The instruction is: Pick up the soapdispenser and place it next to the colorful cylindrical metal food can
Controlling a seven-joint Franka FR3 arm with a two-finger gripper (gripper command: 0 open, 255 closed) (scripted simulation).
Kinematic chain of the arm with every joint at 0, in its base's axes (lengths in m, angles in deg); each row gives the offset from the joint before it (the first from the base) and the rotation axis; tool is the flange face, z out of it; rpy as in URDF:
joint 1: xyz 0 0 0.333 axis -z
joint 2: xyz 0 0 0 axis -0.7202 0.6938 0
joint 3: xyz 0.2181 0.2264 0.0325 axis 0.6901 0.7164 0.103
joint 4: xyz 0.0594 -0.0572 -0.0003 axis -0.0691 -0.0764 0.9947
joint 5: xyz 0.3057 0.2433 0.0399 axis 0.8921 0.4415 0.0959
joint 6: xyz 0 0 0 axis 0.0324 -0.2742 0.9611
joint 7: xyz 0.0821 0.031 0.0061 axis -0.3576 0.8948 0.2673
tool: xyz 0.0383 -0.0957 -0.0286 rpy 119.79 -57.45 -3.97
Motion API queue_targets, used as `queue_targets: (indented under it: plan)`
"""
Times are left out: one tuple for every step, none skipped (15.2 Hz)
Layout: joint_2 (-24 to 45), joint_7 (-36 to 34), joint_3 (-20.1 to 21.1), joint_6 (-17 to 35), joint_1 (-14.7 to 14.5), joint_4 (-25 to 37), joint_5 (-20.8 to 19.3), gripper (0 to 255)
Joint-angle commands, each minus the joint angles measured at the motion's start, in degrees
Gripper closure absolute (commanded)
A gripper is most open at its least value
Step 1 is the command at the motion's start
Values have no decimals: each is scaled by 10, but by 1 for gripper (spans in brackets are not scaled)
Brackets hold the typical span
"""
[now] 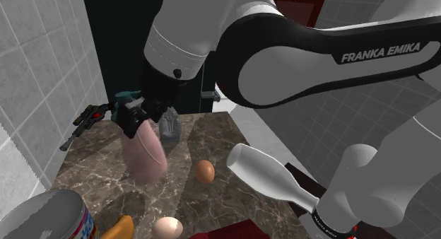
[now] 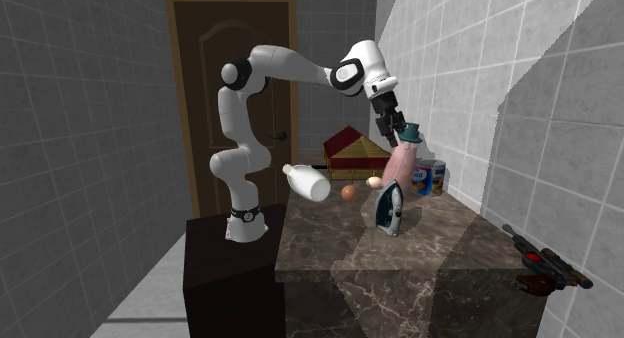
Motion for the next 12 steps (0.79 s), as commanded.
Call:
queue_targets:
  plan:
    - [1,-1,1,15,0,-14,-1,255]
    - [1,-2,1,23,0,-21,-2,255]
    - [2,-3,2,31,0,-28,-2,255]
    - [3,-4,2,38,0,-35,-3,255]
    - [4,-6,3,46,0,-42,-4,255]
    - [5,-7,4,54,0,-49,-5,255]
    - [5,-8,4,58,0,-53,-6,255]
    - [5,-8,4,58,0,-53,-6,255]
    - [5,-8,4,58,0,-53,-6,255]
    - [5,-8,4,58,0,-53,-6,255]
    - [5,-8,4,58,0,-53,-6,255]
    - [5,-8,4,58,0,-53,-6,255]
